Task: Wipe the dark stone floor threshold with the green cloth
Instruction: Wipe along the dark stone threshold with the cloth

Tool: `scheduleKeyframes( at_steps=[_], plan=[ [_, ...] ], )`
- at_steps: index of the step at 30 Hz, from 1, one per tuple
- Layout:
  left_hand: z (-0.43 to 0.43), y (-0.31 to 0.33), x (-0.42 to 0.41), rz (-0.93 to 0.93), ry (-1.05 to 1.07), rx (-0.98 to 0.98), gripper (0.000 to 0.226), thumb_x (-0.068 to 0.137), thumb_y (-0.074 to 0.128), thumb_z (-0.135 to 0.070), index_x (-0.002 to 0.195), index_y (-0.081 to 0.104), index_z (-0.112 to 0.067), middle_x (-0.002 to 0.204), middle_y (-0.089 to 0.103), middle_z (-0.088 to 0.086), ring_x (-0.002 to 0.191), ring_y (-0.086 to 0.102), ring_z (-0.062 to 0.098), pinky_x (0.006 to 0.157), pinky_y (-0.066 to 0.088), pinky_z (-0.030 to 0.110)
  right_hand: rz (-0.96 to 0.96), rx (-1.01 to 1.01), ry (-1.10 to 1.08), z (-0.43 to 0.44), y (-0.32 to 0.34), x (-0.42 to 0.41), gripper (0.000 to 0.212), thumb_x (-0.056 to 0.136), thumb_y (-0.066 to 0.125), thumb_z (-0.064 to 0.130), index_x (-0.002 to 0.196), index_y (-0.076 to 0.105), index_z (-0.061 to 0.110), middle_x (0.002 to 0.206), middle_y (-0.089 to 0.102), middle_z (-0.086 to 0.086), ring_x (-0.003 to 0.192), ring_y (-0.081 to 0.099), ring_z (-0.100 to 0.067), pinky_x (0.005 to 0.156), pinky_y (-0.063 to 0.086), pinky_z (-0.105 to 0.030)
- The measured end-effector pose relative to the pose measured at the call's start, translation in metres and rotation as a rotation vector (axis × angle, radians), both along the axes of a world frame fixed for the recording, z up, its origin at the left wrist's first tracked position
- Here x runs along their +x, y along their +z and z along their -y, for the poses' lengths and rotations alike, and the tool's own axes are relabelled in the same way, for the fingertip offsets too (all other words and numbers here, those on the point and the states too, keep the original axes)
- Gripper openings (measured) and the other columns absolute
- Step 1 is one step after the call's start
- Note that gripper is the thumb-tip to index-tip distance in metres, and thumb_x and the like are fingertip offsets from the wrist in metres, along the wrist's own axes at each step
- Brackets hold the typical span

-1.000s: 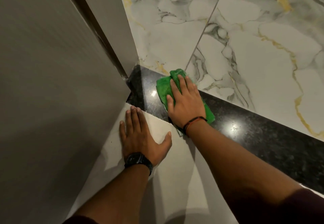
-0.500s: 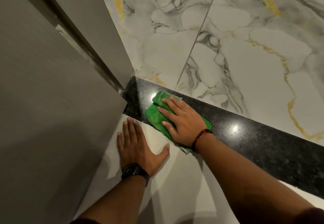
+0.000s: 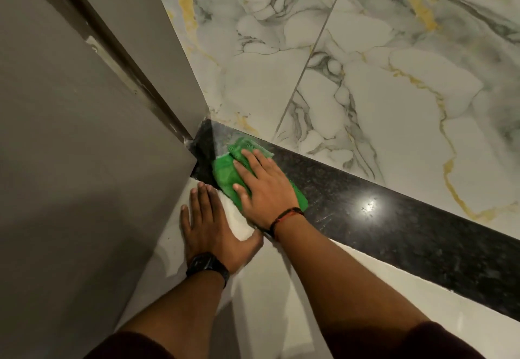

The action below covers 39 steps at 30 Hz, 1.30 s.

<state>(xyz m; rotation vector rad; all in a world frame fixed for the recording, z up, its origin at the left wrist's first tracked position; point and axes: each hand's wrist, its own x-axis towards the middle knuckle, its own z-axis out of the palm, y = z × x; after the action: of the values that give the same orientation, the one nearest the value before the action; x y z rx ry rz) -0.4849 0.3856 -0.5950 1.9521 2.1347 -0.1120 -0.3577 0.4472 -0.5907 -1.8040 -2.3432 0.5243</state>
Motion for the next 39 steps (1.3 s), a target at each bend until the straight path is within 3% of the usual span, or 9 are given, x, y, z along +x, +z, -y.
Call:
scheduleKeyframes(
  at_steps=[5, 11, 18, 21, 26, 28, 33, 37, 39],
  plan=[
    [0.001, -0.007, -0.003, 0.016, -0.026, 0.049, 0.133, 0.055, 0.034, -0.093, 0.150, 0.009, -0.004, 0.159, 0.011, 0.017, 0.147, 0.005, 0.029, 0.117, 0.007, 0.050, 0.052, 0.023, -0.082, 0.043, -0.001, 0.079, 0.053, 0.094, 0.035, 0.041, 0.140, 0.044, 0.016, 0.151, 0.036, -0.015, 0.141, 0.028, -0.032, 0.115, 0.027, -0.049],
    [0.000, -0.012, -0.003, -0.005, -0.037, 0.096, 0.120, 0.065, 0.027, -0.089, 0.151, 0.006, -0.008, 0.160, 0.007, 0.015, 0.147, 0.002, 0.028, 0.117, 0.005, 0.051, 0.100, 0.052, -0.366, 0.061, -0.003, 0.115, 0.059, 0.093, 0.028, 0.041, 0.144, 0.038, 0.012, 0.154, 0.030, -0.015, 0.143, 0.022, -0.034, 0.118, 0.015, -0.042],
    [0.070, -0.005, 0.047, -0.044, -0.228, -0.002, 0.108, 0.072, 0.024, -0.080, 0.151, 0.010, -0.007, 0.160, 0.008, 0.016, 0.146, 0.004, 0.031, 0.111, 0.003, 0.066, 0.047, 0.027, -0.109, 0.159, -0.001, 0.147, 0.050, 0.095, 0.040, 0.038, 0.140, 0.043, 0.017, 0.153, 0.035, -0.010, 0.142, 0.026, -0.028, 0.115, 0.025, -0.046],
    [0.095, -0.007, 0.079, -0.012, -0.320, 0.000, 0.109, 0.073, 0.029, -0.080, 0.151, 0.012, -0.007, 0.159, 0.009, 0.017, 0.146, 0.004, 0.034, 0.112, 0.005, 0.065, 0.066, 0.039, -0.313, 0.193, -0.002, 0.201, 0.051, 0.093, 0.039, 0.039, 0.138, 0.047, 0.017, 0.151, 0.037, -0.014, 0.139, 0.031, -0.032, 0.115, 0.027, -0.047],
    [0.110, -0.006, 0.126, 0.014, -0.391, 0.002, 0.111, 0.072, 0.029, -0.082, 0.151, 0.010, -0.006, 0.160, 0.007, 0.017, 0.147, 0.001, 0.035, 0.113, 0.002, 0.063, 0.110, 0.050, -0.759, 0.178, -0.005, 0.246, 0.063, 0.091, 0.026, 0.044, 0.141, 0.043, 0.010, 0.154, 0.028, -0.019, 0.142, 0.022, -0.035, 0.118, 0.017, -0.044],
    [0.118, -0.005, 0.148, 0.043, -0.385, 0.006, 0.112, 0.072, 0.031, -0.081, 0.151, 0.011, -0.004, 0.159, 0.008, 0.017, 0.147, 0.002, 0.034, 0.114, 0.001, 0.061, 0.129, 0.047, -0.726, 0.173, -0.004, 0.241, 0.062, 0.091, 0.027, 0.042, 0.142, 0.041, 0.009, 0.154, 0.028, -0.020, 0.142, 0.021, -0.036, 0.119, 0.015, -0.045],
    [0.134, -0.007, 0.186, 0.050, -0.392, 0.005, 0.110, 0.074, 0.028, -0.080, 0.151, 0.003, -0.005, 0.160, 0.003, 0.016, 0.147, -0.001, 0.032, 0.115, 0.001, 0.059, 0.123, 0.016, -0.378, 0.236, -0.002, 0.277, 0.055, 0.094, 0.035, 0.043, 0.142, 0.040, 0.017, 0.153, 0.032, -0.014, 0.141, 0.027, -0.032, 0.116, 0.025, -0.046],
    [0.134, -0.009, 0.183, 0.043, -0.392, 0.037, 0.110, 0.074, 0.026, -0.081, 0.151, -0.003, -0.007, 0.161, -0.002, 0.014, 0.147, -0.006, 0.030, 0.116, -0.001, 0.056, 0.079, 0.078, -0.681, 0.289, -0.004, 0.351, 0.057, 0.091, 0.038, 0.041, 0.137, 0.048, 0.009, 0.148, 0.037, -0.022, 0.135, 0.036, -0.038, 0.112, 0.031, -0.050],
    [0.134, -0.010, 0.185, 0.040, -0.393, 0.050, 0.109, 0.075, 0.027, -0.080, 0.151, -0.002, -0.007, 0.161, -0.001, 0.014, 0.147, -0.005, 0.030, 0.116, 0.001, 0.057, 0.085, 0.073, -0.859, 0.297, -0.002, 0.386, 0.060, 0.090, 0.036, 0.042, 0.138, 0.046, 0.006, 0.151, 0.032, -0.022, 0.137, 0.031, -0.039, 0.114, 0.026, -0.050]
  ],
)
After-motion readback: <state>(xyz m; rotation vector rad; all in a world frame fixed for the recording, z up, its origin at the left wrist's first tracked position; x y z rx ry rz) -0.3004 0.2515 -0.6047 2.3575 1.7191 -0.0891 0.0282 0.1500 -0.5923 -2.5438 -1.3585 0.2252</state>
